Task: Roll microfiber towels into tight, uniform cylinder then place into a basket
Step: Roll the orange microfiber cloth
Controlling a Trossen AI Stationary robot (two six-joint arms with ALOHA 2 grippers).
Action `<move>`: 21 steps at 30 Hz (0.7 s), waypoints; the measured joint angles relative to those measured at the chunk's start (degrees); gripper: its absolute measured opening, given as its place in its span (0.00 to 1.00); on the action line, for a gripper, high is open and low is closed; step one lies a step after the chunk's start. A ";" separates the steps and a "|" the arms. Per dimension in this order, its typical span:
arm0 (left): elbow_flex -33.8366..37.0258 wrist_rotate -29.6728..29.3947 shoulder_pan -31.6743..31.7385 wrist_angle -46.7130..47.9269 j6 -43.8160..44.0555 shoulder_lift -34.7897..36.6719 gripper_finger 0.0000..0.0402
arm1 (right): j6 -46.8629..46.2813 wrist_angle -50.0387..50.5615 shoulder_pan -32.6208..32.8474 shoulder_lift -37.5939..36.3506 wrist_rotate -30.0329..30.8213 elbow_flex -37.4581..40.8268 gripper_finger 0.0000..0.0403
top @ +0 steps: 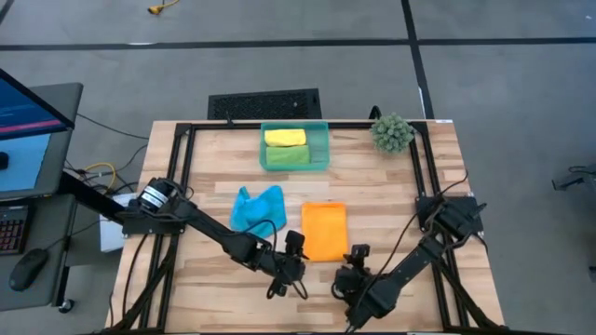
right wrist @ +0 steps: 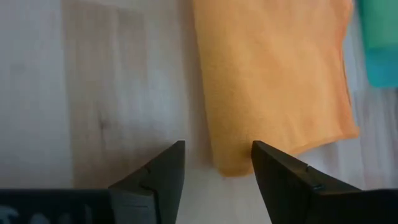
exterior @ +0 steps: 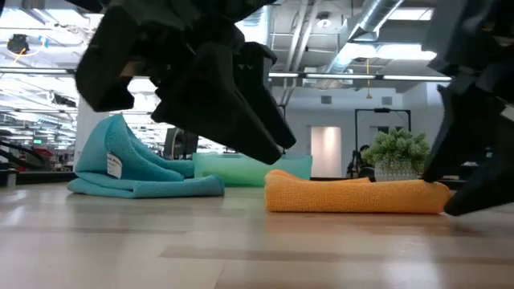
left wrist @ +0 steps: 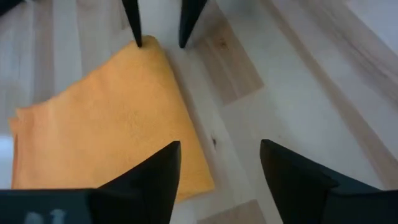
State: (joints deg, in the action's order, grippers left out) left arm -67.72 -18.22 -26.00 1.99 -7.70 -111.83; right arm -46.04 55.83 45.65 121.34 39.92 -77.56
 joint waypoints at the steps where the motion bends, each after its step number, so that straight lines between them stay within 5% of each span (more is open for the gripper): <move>1: 0.00 -0.02 0.16 -0.10 0.00 0.00 0.54 | -0.03 -0.41 -0.54 -0.07 0.00 -0.05 0.51; 11: -0.27 -2.53 2.97 -3.18 -0.17 -6.91 0.56 | -0.14 -0.68 -3.55 -0.20 -4.80 -0.10 0.46; 21: -0.24 4.36 5.57 -1.20 11.88 -7.45 0.54 | 3.14 -2.13 -4.44 -0.40 -7.89 -0.15 0.36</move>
State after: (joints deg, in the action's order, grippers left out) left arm -67.96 -13.86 -20.43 0.79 4.17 -119.28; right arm -42.90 53.69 41.21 120.95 32.03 -77.71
